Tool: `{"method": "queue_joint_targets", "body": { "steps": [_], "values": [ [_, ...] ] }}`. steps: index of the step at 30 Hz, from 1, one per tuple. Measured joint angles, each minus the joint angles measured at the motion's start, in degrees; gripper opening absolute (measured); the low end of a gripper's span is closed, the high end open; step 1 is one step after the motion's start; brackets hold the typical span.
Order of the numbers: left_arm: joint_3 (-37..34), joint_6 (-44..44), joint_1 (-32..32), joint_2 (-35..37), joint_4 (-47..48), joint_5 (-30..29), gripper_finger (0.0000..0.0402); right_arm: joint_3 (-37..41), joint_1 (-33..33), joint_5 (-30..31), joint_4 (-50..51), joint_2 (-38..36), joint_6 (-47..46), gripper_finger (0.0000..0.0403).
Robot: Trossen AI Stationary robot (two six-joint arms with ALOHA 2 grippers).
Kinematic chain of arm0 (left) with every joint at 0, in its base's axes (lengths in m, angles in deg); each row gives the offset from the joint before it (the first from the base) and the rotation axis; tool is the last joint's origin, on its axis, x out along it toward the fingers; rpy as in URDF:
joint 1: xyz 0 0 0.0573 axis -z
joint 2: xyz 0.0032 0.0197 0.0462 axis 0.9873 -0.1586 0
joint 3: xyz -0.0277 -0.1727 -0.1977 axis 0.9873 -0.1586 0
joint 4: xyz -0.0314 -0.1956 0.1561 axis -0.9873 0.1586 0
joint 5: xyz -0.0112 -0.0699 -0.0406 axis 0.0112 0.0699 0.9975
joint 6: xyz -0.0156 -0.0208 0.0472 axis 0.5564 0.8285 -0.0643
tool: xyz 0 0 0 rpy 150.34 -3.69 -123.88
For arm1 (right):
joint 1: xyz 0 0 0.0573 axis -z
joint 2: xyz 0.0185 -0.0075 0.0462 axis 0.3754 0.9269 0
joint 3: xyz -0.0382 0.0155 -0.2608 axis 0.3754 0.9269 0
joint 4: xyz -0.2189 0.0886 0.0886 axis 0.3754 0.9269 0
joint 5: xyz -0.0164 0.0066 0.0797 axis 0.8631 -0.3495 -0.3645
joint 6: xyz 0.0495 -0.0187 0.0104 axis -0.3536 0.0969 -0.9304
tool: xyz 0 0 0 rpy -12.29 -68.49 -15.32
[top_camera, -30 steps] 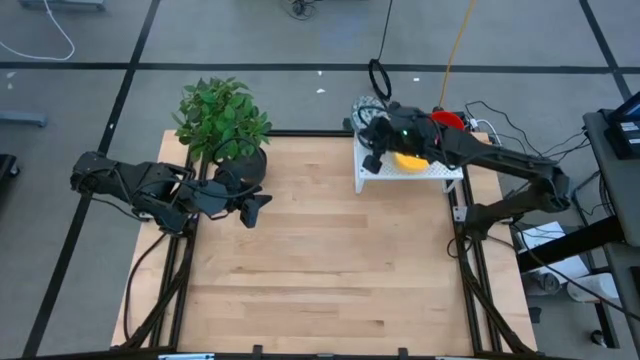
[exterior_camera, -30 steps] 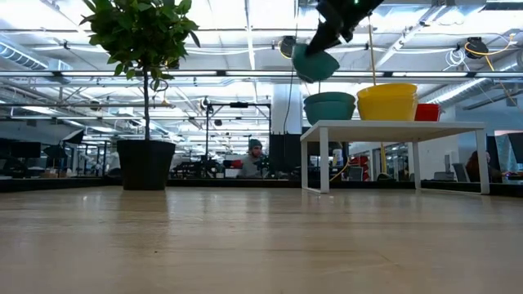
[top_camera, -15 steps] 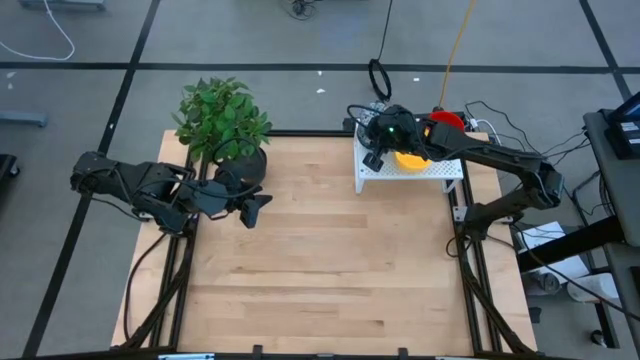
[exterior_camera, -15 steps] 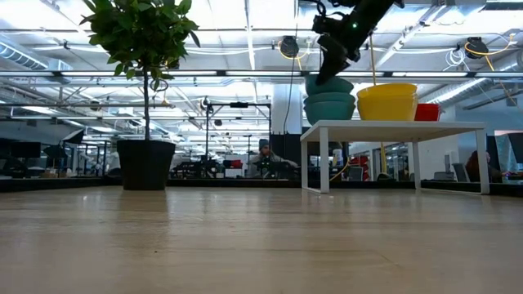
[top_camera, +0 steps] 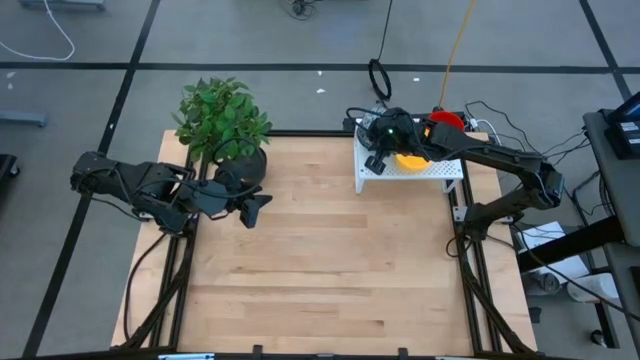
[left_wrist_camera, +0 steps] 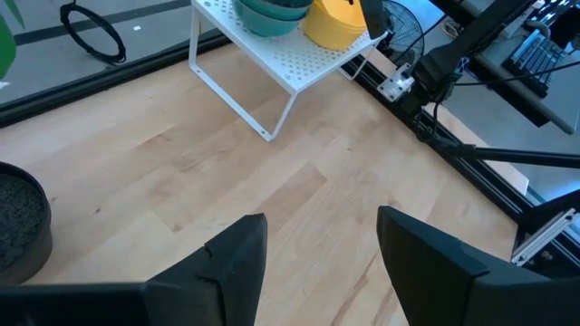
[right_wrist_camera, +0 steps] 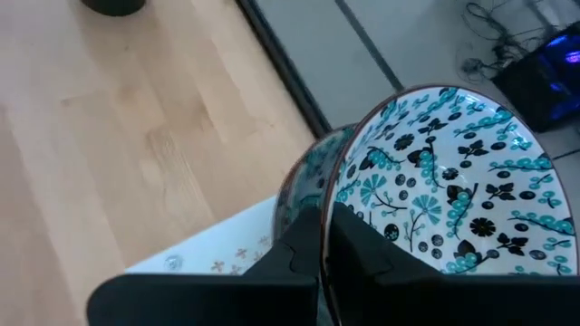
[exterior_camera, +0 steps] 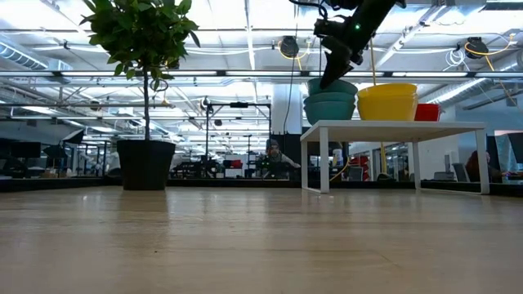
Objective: Pick & Place Mini bowls
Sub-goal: Stack the blue bowl on the blue bowl on the shelf
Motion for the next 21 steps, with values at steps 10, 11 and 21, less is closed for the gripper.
{"method": "queue_joint_targets", "body": {
  "steps": [10, 11, 21],
  "values": [
    [0.00, 0.02, 0.00, 0.00, -0.02, 0.02, 0.0214, 0.00, -0.01, -0.28, 0.50, 0.02, -1.27, 0.0004],
    [0.00, 0.02, 0.00, 0.00, -0.02, 0.02, 0.0214, 0.00, -0.01, -0.25, 0.50, 0.02, -1.32, 0.0006],
    [0.00, 0.02, 0.00, 0.00, 0.25, 0.04, 0.0214, 0.00, -0.02, -0.19, 0.42, -0.04, -2.53, 0.0068]
  ]
}}
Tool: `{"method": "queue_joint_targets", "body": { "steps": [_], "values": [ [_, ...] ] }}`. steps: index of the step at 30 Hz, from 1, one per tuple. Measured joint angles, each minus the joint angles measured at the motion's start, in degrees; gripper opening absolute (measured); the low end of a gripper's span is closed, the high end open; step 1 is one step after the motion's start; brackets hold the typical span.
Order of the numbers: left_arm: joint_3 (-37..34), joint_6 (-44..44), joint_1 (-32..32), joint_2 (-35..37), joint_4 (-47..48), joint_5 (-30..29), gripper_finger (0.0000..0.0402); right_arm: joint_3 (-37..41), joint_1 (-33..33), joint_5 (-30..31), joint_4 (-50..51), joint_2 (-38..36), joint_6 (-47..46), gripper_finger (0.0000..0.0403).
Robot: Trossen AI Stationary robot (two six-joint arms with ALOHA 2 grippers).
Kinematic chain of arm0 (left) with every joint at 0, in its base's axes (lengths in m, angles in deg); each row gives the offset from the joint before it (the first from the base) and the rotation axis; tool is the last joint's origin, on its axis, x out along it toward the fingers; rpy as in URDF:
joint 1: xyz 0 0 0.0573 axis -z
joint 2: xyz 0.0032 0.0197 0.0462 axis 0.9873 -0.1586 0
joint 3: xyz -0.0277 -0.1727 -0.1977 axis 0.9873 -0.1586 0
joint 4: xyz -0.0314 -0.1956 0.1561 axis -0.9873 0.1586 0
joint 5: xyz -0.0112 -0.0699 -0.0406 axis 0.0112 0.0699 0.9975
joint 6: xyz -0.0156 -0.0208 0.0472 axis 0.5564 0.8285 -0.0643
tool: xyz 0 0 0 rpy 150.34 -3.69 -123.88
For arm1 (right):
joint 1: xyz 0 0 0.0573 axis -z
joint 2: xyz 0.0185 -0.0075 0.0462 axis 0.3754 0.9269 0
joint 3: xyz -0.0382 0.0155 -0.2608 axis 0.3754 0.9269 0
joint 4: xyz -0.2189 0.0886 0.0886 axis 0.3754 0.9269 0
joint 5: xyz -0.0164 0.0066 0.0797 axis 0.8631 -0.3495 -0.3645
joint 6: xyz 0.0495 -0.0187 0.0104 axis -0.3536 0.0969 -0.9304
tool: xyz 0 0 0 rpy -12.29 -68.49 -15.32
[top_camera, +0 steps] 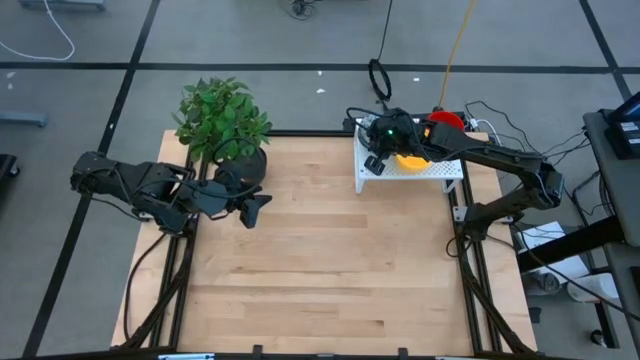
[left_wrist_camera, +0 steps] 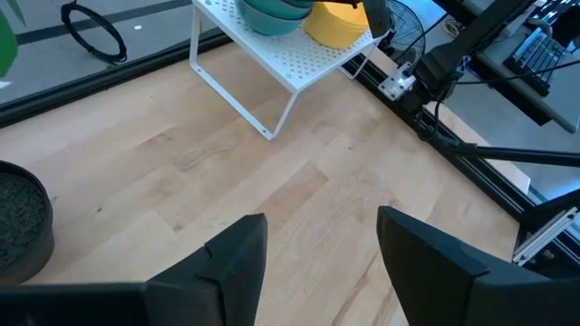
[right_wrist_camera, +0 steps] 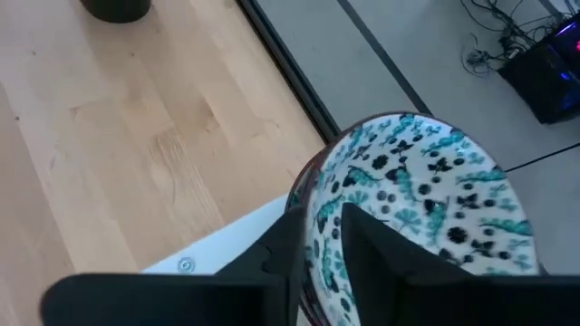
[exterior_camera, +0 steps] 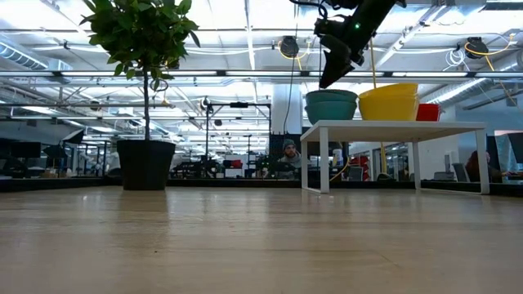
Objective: Pick & Place Mini bowls
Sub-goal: Stack the blue bowl on the blue bowl on the shelf, then adjust the yellow bowls on the shelf
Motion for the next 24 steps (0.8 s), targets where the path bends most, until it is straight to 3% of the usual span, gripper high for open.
{"method": "queue_joint_targets", "body": {
  "steps": [9, 18, 24],
  "values": [
    [-0.02, 0.01, 0.00, 0.00, 0.95, 0.04, 0.0214, 0.00, 0.01, 1.44, -0.87, -4.08, 0.48, 0.0111],
    [-0.02, 0.09, 0.00, 0.00, 1.28, 0.04, 0.0214, 0.02, 0.84, 27.08, 4.56, -9.79, 1.75, 0.0123],
    [-0.02, 0.08, 0.00, 0.00, 1.27, 0.44, 0.0214, 0.02, 4.11, 30.17, 17.30, -9.48, -8.59, 0.0123]
  ]
}}
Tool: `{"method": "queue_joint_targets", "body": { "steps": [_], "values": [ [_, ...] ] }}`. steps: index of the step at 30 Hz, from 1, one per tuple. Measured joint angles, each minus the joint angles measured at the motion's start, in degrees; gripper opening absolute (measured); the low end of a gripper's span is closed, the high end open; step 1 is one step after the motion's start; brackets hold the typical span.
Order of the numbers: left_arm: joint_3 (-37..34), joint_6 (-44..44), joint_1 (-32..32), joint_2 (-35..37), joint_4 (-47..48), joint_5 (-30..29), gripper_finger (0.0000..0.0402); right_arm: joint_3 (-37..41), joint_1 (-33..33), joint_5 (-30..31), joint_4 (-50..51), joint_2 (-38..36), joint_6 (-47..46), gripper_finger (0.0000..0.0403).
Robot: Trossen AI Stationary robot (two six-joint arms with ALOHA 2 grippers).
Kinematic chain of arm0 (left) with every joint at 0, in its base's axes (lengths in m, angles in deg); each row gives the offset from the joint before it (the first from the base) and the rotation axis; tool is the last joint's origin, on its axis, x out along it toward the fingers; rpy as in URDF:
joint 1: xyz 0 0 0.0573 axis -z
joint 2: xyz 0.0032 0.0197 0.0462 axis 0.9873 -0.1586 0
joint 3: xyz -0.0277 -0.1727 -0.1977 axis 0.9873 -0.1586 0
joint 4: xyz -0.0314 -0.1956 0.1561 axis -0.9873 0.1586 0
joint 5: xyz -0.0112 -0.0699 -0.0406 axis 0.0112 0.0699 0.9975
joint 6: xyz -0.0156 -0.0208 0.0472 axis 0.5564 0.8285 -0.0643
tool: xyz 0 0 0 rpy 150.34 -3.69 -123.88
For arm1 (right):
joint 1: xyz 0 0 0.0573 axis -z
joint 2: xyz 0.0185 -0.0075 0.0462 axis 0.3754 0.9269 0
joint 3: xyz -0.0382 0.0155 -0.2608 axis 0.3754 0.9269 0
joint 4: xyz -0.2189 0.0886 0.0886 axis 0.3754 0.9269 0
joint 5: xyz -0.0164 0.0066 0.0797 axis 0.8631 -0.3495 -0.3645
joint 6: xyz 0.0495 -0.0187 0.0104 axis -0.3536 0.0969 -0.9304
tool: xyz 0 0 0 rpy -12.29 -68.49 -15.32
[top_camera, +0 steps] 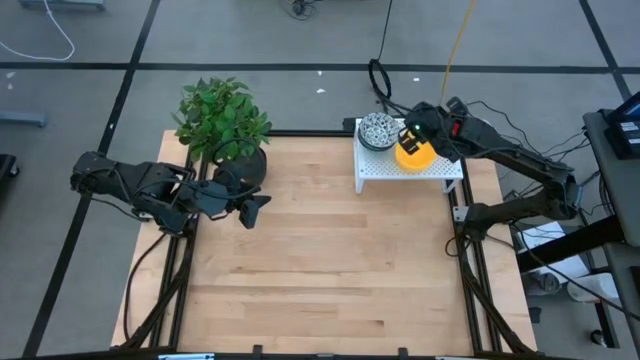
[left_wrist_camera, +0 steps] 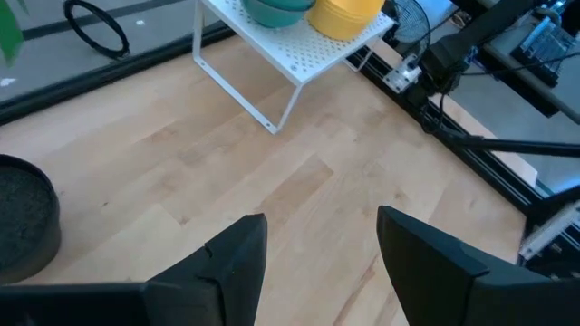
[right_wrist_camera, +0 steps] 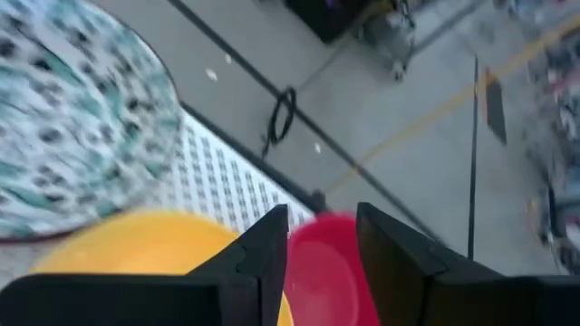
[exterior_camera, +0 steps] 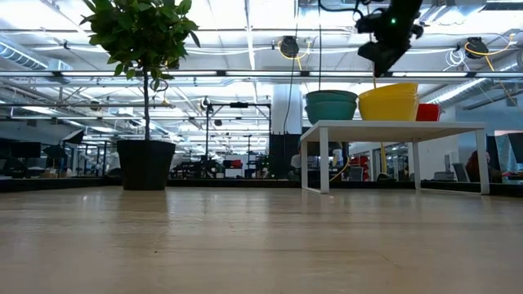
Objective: Pick & Place Mini bowls
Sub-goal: Adjust the yellow bowls on the shelf, then return to Home Position
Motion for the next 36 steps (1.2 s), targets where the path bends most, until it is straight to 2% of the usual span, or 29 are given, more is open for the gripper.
{"method": "queue_joint_targets", "body": {
  "steps": [5, 11, 16, 21, 24, 28, 32, 36],
  "values": [
    [0.00, -0.13, 0.00, 0.00, -0.02, 4.11, 0.0214, 1.36, 2.24, -0.56, 3.18, 0.04, -4.76, 0.0123],
    [0.00, -0.22, 0.01, 0.00, -0.02, 7.10, 0.0214, 7.21, 3.06, -8.99, 0.02, 0.12, -4.68, 0.0123],
    [0.00, -1.27, 0.02, 0.00, -0.02, 8.37, 0.0214, 9.80, 3.04, -6.65, -1.41, -0.14, -4.48, 0.0123],
    [0.00, -8.85, -0.23, 0.00, -0.02, 8.23, 0.0214, 9.96, 3.04, -6.00, -5.69, -2.51, -3.21, 0.0123],
    [0.00, -7.37, -0.43, 0.00, 0.04, 4.85, 0.0214, 9.97, 3.04, -8.17, -9.15, -5.24, -2.43, 0.0123],
    [-0.04, -7.28, -0.30, 0.52, 1.39, -1.75, 0.0214, 9.94, 3.04, -16.52, -13.18, -9.75, -2.21, 0.0123],
    [-0.04, -8.10, 0.31, 2.09, 3.09, -3.74, 0.0214, 9.92, 3.02, -24.15, -15.65, -14.10, -1.88, 0.0123],
    [-1.23, -7.72, 2.60, 3.76, 4.89, -10.61, 0.0214, 9.92, 2.59, -27.20, -16.53, -18.28, -0.27, 0.0123]
  ]
}}
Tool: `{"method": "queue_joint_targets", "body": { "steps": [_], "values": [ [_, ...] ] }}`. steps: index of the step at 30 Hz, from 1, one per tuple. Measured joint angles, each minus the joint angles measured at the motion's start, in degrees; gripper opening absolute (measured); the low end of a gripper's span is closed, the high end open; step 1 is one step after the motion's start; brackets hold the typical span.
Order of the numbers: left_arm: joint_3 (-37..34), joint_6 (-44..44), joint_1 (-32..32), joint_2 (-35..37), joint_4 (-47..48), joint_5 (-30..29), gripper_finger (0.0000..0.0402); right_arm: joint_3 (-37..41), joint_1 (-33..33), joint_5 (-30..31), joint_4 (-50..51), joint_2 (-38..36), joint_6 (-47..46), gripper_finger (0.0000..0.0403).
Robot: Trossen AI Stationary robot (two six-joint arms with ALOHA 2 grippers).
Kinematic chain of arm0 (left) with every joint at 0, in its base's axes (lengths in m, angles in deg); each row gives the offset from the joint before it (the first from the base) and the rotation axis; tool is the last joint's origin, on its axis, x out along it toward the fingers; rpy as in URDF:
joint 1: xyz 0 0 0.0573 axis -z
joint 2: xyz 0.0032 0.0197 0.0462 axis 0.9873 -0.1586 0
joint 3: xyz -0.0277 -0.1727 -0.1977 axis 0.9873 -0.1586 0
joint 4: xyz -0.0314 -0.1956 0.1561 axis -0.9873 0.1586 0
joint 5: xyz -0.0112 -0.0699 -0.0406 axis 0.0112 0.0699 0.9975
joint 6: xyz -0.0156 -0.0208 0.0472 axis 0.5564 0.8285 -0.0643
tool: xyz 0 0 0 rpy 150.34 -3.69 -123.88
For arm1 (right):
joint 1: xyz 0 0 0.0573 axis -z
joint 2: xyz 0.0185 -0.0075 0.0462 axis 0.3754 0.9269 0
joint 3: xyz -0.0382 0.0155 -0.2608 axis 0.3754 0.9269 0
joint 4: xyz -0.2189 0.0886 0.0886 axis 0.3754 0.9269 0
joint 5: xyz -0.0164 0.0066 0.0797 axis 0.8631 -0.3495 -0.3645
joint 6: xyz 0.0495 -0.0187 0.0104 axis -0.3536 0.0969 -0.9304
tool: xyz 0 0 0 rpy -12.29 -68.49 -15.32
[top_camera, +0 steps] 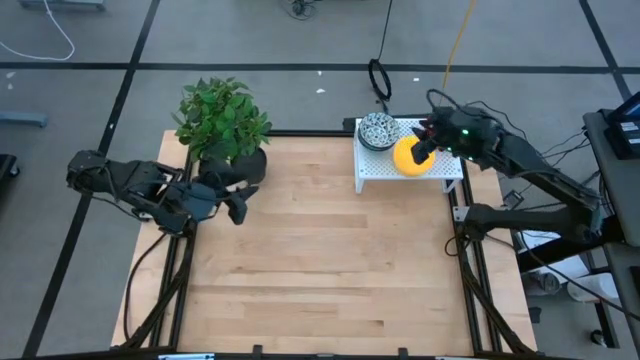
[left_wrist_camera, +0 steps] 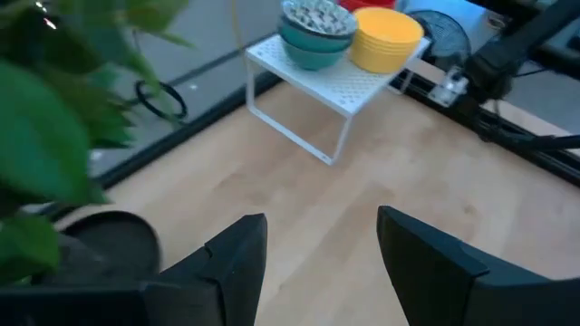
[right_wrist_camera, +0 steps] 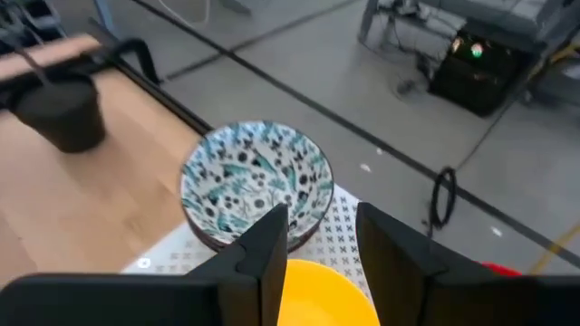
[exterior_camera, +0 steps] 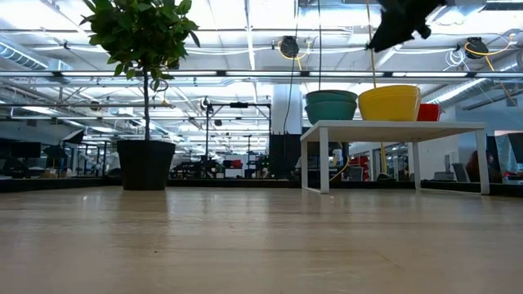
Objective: Pick & Place Mini bowls
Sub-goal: Return to Home Position
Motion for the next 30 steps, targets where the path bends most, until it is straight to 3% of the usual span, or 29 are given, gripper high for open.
{"method": "queue_joint_targets", "body": {
  "steps": [7, 16, 25, 30],
  "values": [
    [-11.19, 6.09, 3.79, 5.37, -5.30, -2.39, 0.0214, 0.00, -2.34, 0.03, 0.09, -6.42, 1.58, 0.0123],
    [-33.70, 3.01, 5.08, 12.52, -36.70, 0.17, 0.0214, 1.27, -5.79, -0.06, -1.64, -11.37, 1.60, 0.0123],
    [-51.10, 0.30, 5.03, 13.51, -67.71, 1.61, 0.0214, 14.69, -8.69, -9.03, -8.58, -20.31, -1.48, 0.0107],
    [-59.00, 0.60, 4.90, 13.53, -79.15, 2.15, 0.0214, 24.29, -9.70, -10.83, -19.39, -27.54, -4.54, 0.0105]
  ]
}}
